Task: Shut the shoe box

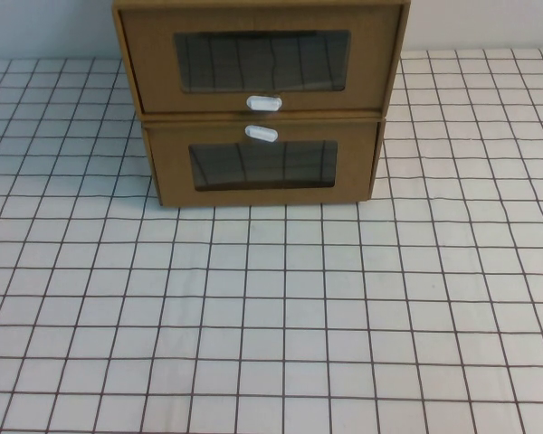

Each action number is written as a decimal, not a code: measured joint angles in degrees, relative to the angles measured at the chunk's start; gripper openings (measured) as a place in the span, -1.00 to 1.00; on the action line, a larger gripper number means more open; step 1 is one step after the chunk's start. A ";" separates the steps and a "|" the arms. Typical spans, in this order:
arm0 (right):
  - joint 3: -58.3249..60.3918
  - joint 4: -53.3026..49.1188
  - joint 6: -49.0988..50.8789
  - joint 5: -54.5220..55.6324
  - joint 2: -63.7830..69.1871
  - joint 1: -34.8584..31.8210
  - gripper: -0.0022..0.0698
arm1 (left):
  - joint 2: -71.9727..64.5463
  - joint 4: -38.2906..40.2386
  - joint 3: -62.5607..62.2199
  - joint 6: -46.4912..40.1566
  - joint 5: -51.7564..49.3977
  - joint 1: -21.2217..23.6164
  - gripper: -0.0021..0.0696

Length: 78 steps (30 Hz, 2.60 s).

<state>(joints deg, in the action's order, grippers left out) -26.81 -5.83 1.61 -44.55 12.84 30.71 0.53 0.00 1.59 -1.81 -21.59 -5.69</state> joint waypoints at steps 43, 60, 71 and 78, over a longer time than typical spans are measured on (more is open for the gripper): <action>9.78 6.39 0.00 15.20 -12.96 -30.06 -0.98 | 0.09 0.00 0.00 0.00 -0.07 0.22 -0.96; 28.26 9.73 0.00 21.09 -13.63 -33.11 -0.98 | 0.13 0.00 0.00 0.00 -0.07 0.22 -0.96; 28.26 10.16 0.00 21.09 -13.63 -33.11 -0.98 | 0.13 0.00 0.00 0.00 -0.07 0.22 -0.96; 28.26 10.16 0.00 21.09 -13.63 -33.11 -0.98 | 0.13 0.00 0.00 0.00 -0.07 0.22 -0.96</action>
<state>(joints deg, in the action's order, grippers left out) 1.45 4.33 1.61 -23.45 -0.79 -2.39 0.66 0.00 1.59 -1.81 -21.66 -5.47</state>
